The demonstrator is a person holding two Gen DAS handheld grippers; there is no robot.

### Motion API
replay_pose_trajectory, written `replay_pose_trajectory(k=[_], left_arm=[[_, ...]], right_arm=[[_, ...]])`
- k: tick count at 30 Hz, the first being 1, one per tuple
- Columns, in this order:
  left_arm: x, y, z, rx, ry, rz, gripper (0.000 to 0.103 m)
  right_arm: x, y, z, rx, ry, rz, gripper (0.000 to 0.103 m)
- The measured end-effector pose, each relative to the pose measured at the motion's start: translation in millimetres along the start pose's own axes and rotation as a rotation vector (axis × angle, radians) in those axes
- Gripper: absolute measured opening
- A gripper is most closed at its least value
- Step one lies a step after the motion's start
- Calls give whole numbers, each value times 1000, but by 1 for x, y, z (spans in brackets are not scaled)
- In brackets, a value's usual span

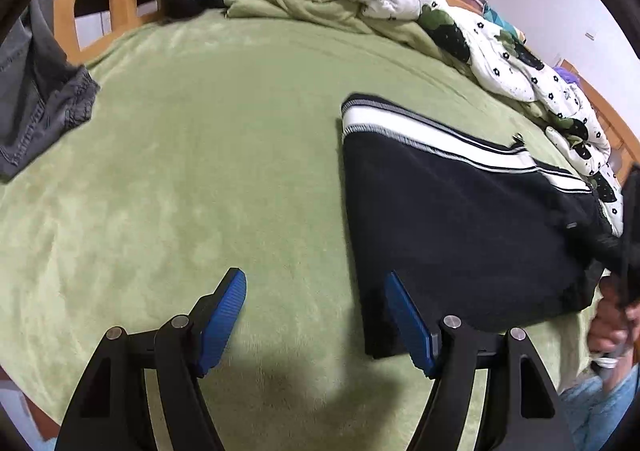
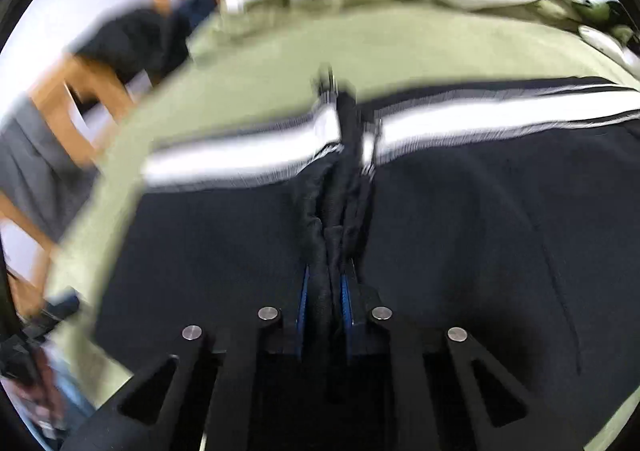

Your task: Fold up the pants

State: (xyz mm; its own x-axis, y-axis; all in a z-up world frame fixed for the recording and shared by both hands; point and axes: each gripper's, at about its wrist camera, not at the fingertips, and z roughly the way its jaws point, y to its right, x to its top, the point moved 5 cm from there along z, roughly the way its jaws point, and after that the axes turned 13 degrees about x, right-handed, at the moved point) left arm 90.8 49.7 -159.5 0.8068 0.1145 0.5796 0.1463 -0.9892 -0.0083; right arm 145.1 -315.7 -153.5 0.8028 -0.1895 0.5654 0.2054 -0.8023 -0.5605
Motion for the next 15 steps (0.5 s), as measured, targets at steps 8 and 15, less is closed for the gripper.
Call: replay_pose_trajectory(k=[8,15], left_arm=[[-4,20,8,-100,-24,2,70],[-20,42,36,-107,-113,3,79]], right_arm=[[-23,17,3,-172,-93,-54,24],[-46,-4,-25,-186,-93,-186,24]])
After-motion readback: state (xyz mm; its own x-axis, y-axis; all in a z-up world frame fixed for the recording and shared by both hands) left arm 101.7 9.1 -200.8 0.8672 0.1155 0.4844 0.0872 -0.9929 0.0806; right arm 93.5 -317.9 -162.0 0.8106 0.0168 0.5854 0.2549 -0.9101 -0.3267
